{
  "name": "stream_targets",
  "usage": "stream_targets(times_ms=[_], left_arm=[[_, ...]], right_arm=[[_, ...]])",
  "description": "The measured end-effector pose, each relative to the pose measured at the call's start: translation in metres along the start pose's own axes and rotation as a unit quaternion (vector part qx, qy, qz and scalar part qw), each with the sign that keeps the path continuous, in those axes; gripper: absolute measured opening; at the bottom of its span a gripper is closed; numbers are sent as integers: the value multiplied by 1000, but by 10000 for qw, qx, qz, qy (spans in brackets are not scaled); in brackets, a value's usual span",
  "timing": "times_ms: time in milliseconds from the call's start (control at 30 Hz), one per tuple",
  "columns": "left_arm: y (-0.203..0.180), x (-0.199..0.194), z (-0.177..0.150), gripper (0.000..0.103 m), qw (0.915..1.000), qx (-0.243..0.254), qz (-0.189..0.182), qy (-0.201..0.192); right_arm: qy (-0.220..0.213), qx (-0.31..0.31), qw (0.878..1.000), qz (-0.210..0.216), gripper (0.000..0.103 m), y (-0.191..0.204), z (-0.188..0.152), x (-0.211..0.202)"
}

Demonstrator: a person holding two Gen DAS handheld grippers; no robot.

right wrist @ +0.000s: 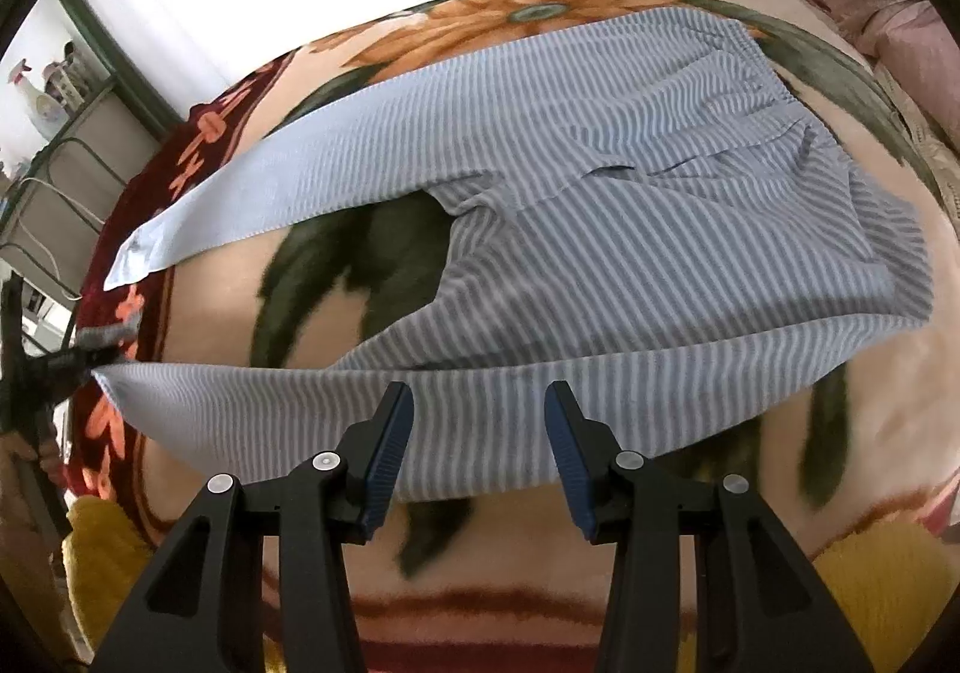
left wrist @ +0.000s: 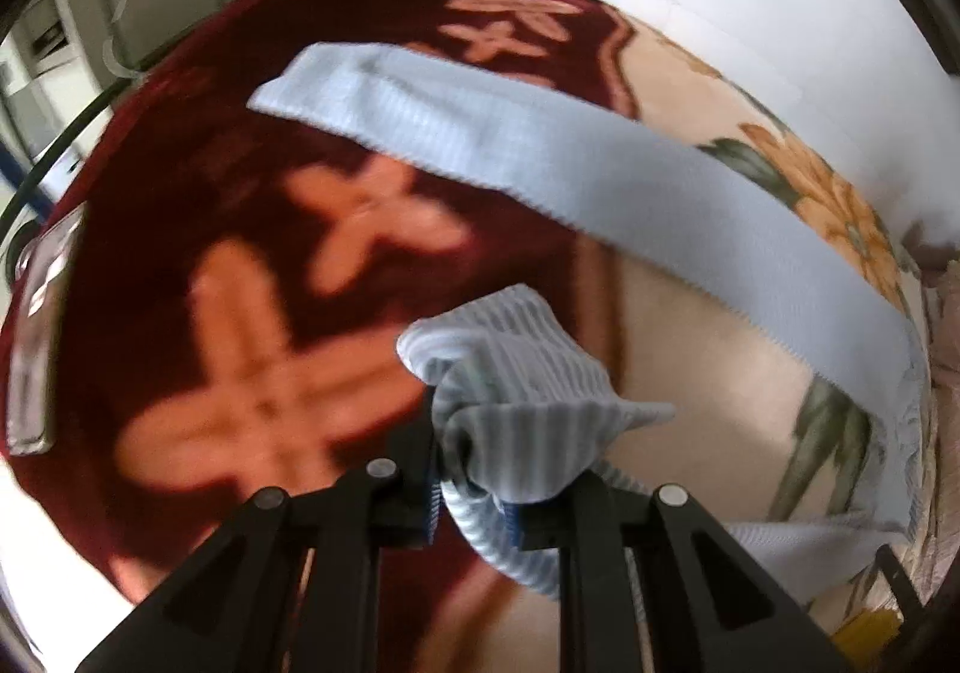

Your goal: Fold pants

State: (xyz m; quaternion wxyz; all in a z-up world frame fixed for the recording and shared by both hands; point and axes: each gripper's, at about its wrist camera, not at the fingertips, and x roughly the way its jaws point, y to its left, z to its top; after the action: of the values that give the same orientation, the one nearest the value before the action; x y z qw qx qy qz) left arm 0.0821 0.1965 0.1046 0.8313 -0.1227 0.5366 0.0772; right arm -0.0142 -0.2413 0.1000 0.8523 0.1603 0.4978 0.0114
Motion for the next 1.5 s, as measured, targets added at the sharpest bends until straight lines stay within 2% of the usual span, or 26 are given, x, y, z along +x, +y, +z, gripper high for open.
stream_targets(times_ms=[133, 333, 433, 500, 533, 633, 833, 1133, 1333, 1500], left_arm=[[20, -14, -17, 19, 9997, -250, -65, 50], [30, -40, -35, 34, 9989, -425, -203, 29], [24, -54, -38, 47, 9994, -300, -159, -46], [21, -62, -40, 59, 9995, -244, -134, -113], [18, -65, -40, 61, 9995, -249, -147, -150], [4, -75, -39, 62, 9992, -105, -351, -180], [-38, -73, -41, 63, 9977, 402, -534, -107], [-127, -39, -59, 64, 9856, 1368, -945, 308], [-185, -22, -72, 64, 9755, 1779, -1204, 480], [-222, -13, -82, 64, 9688, 1992, -1379, 532]], right_arm=[[-46, 35, 10000, 6, 47, 0, -2, -7], [-89, 125, 9999, 12, 47, -6, -4, -16], [-105, 192, 9998, 41, 47, -11, -5, -20], [-124, 211, 9997, 39, 47, -12, -6, -22], [-133, 212, 9997, 37, 47, -14, -6, -23], [-168, 242, 9996, -17, 47, -19, -5, -28], [-221, 314, 9990, -226, 47, -39, 6, -42], [-88, 689, 9948, -743, 47, -98, 21, -52], [168, 1165, 9901, -763, 47, -129, 26, -44], [400, 1463, 9876, -416, 47, -131, 32, -29]])
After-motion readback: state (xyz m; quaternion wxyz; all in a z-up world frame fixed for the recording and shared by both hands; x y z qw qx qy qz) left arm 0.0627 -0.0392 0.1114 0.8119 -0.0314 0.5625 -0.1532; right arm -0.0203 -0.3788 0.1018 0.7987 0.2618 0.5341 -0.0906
